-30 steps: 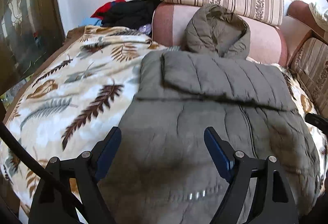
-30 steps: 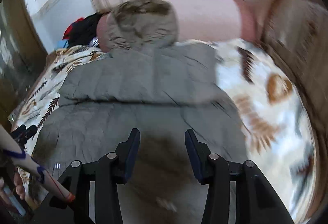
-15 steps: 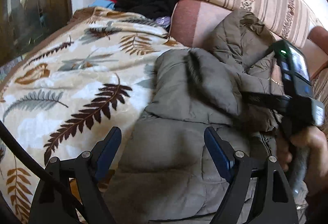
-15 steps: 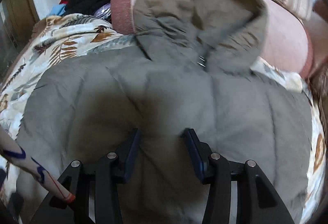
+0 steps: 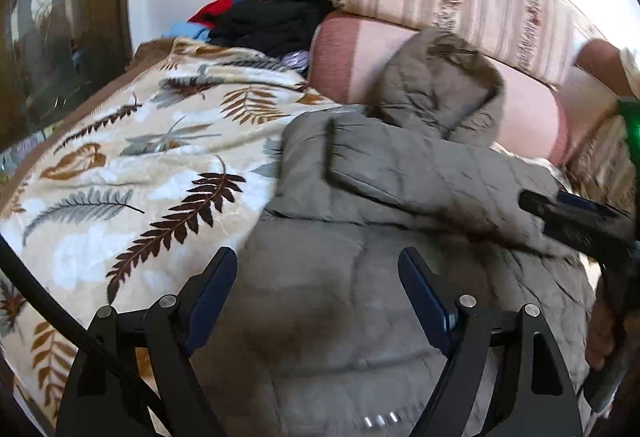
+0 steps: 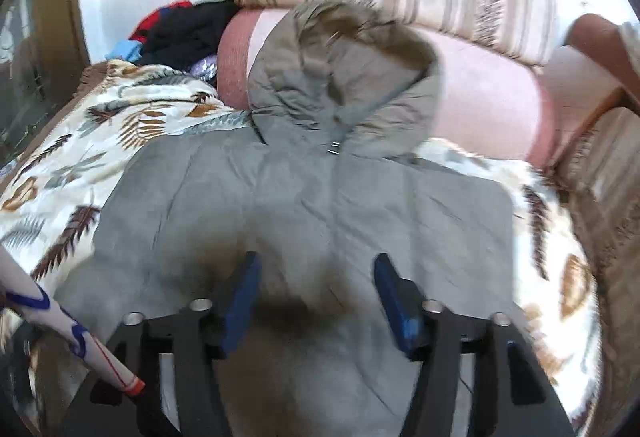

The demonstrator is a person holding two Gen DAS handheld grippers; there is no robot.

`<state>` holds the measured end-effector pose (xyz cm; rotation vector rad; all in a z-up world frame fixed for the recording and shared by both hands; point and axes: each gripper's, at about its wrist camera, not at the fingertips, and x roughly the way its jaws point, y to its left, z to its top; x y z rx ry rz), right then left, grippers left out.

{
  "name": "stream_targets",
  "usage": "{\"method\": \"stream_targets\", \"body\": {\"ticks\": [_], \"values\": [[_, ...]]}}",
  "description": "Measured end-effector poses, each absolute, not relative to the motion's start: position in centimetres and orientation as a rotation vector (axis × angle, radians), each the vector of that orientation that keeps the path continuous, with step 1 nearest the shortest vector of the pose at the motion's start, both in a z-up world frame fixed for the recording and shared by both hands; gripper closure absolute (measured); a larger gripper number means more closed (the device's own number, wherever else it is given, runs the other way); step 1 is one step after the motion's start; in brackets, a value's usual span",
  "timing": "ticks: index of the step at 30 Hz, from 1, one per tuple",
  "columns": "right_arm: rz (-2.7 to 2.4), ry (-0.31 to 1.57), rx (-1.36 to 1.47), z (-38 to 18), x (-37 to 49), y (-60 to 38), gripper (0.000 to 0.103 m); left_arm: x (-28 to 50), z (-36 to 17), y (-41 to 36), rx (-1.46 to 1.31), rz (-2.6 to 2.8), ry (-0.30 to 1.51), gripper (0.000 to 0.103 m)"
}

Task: Fold large clothes

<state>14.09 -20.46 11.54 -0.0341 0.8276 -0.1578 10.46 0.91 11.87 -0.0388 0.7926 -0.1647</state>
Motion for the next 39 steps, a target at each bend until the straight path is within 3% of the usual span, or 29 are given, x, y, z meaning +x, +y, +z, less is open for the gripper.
{"method": "stream_targets", "body": {"ticks": [5, 13, 39], "values": [[-0.176, 0.812, -0.031, 12.4, 7.0, -23.0, 0.026, 6.1, 14.1, -0.7, 0.009, -0.199, 0.767, 0.019], [-0.193, 0.829, -0.002, 12.5, 3.4, -24.8, 0.026, 3.4, 14.7, -1.5, 0.060, -0.174, 0.771, 0.019], [-0.221, 0.916, -0.035, 9.6, 7.0, -23.7, 0.026, 7.2, 11.3, -2.2, 0.112, -0.194, 0.820, 0.019]]}}
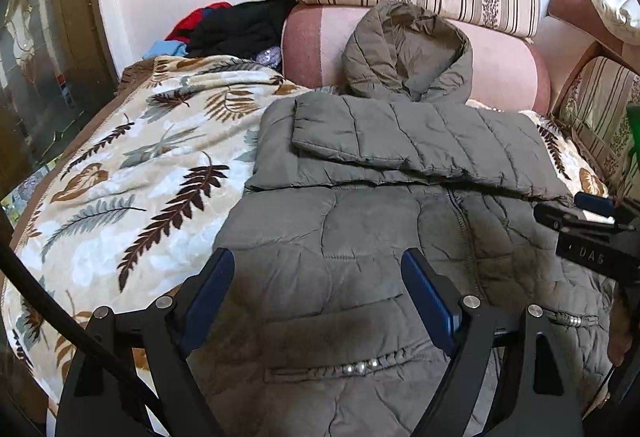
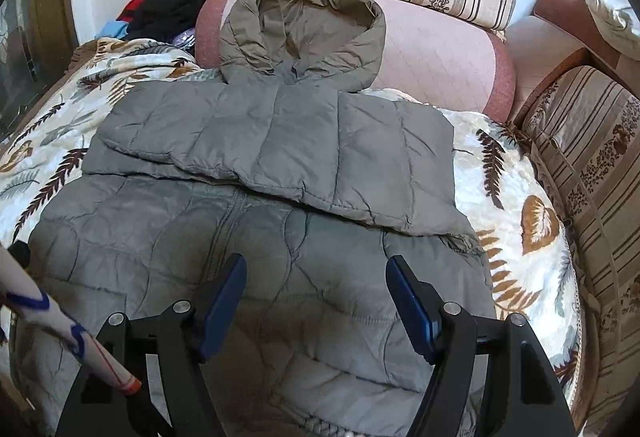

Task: Fold large clothes

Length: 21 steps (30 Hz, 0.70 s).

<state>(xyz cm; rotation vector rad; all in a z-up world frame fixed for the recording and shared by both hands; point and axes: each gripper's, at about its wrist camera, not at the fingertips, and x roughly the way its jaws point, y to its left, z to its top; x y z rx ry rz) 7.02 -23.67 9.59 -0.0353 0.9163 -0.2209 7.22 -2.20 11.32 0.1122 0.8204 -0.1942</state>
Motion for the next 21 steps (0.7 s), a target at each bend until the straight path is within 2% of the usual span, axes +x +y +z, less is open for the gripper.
{"method": "stream_targets", "body": {"ticks": [11, 21], "values": [[-0.238, 0.903, -0.035, 11.4, 14.0, -23.5, 0.026, 12.2, 5.8, -1.1, 0.136, -0.146, 0.907, 0.019], [-0.291, 0.805, 0.093, 17.3, 30.4, -25.3, 0.023, 13.5, 3.3, 1.4, -0.003, -0.209, 0.949, 0.016]]}}
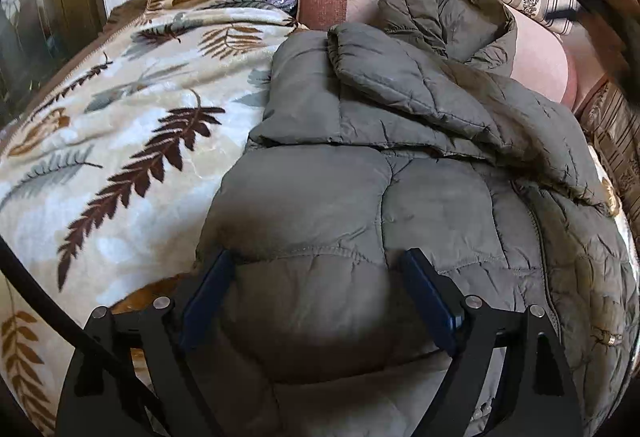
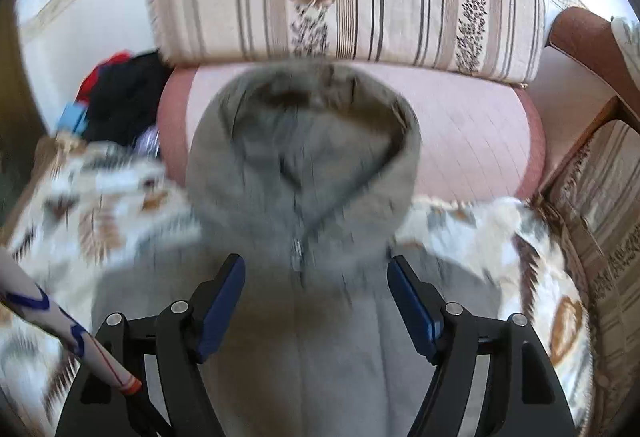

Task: Fold large clothes

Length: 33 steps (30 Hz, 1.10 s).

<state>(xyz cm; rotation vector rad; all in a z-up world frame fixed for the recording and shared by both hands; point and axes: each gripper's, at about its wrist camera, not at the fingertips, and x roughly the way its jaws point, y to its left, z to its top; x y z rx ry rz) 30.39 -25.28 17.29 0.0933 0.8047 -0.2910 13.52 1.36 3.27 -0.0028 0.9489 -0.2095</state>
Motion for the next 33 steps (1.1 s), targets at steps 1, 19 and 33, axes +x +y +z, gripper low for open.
{"method": "stream_targets", "body": {"ticks": [1, 19, 33], "values": [[-0.292, 0.798, 0.118, 17.7, 32.1, -25.6, 0.022, 13.7, 3.1, 1.4, -0.006, -0.214, 0.956, 0.016], [-0.299, 0.865, 0.344, 14.9, 49.6, -28.0, 0.093, 14.2, 1.3, 0.3, 0.032, -0.221, 0.972, 0.002], [-0.143, 0.791, -0.017, 22.3, 27.8, -19.4, 0.097, 12.9, 4.1, 1.9, -0.018, -0.193, 0.916, 0.002]]}}
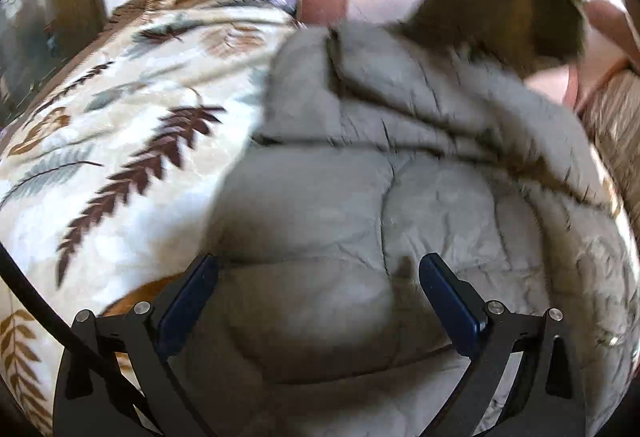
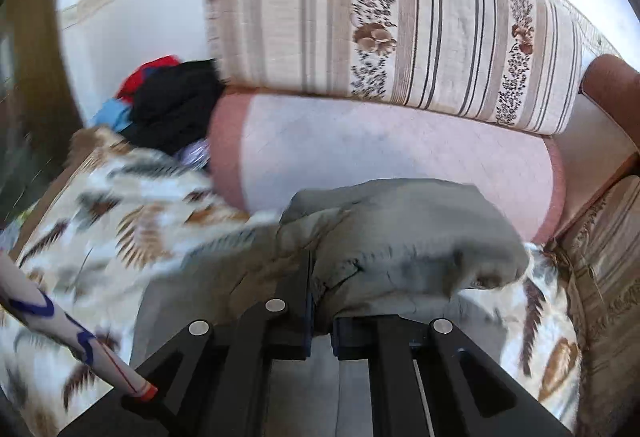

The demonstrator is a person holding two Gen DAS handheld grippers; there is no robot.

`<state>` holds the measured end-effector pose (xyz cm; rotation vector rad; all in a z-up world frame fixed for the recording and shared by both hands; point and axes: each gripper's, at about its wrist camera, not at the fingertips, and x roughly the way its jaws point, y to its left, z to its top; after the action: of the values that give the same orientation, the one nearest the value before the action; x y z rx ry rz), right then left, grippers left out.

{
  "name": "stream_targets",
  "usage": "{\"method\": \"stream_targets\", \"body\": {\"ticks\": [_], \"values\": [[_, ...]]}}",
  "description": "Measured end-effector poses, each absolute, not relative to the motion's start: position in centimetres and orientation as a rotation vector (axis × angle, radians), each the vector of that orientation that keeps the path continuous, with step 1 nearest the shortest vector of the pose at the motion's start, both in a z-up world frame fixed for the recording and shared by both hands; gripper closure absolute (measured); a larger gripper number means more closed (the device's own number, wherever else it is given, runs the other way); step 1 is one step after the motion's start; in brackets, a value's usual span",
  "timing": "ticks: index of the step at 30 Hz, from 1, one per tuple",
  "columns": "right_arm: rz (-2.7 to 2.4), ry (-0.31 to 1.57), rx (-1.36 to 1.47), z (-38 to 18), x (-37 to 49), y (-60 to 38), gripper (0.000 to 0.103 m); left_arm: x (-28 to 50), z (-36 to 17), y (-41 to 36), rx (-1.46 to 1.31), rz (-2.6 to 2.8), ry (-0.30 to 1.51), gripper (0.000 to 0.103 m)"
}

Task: Fold large clothes

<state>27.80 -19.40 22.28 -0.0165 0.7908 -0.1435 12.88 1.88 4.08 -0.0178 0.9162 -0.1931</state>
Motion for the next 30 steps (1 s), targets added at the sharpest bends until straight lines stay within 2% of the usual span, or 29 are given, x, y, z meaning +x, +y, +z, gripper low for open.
{"method": "stream_targets", "body": {"ticks": [6, 10, 16, 19, 25, 28, 30], "values": [[-0.056, 0.828, -0.008, 20.0, 16.8, -17.0, 0.097, 11.9, 7.4, 6.1, -0.127, -0.109, 0.803, 0.002], [-0.020, 0.889, 0.046, 16.2, 13.2, -15.5, 0.097, 12.7, 7.6, 8.3, -0.182, -0.049, 0.795, 0.002], [-0.067, 1.032, 0.110, 7.9, 16.8, -14.6, 0.097, 13.1, 7.1, 9.0, -0.189, -0.017, 0.800, 0.002], [-0.097, 1.071, 0.137, 5.5, 18.8, -14.8, 0.097, 13.1, 6.8, 8.6, -0.181, -0.032, 0.804, 0.002], [-0.083, 1.072, 0.178, 6.0, 18.6, -15.6, 0.092, 13.2, 6.1, 7.9, -0.152, -0.040, 0.838, 0.002], [-0.070, 1.056, 0.179, 7.9, 17.2, -16.4, 0.079, 12.9, 6.5, 8.0, -0.156, -0.044, 0.820, 0.002], [-0.049, 1.043, 0.184, 9.3, 16.1, -16.9, 0.064, 12.7, 6.8, 8.0, -0.157, -0.042, 0.805, 0.002]]}}
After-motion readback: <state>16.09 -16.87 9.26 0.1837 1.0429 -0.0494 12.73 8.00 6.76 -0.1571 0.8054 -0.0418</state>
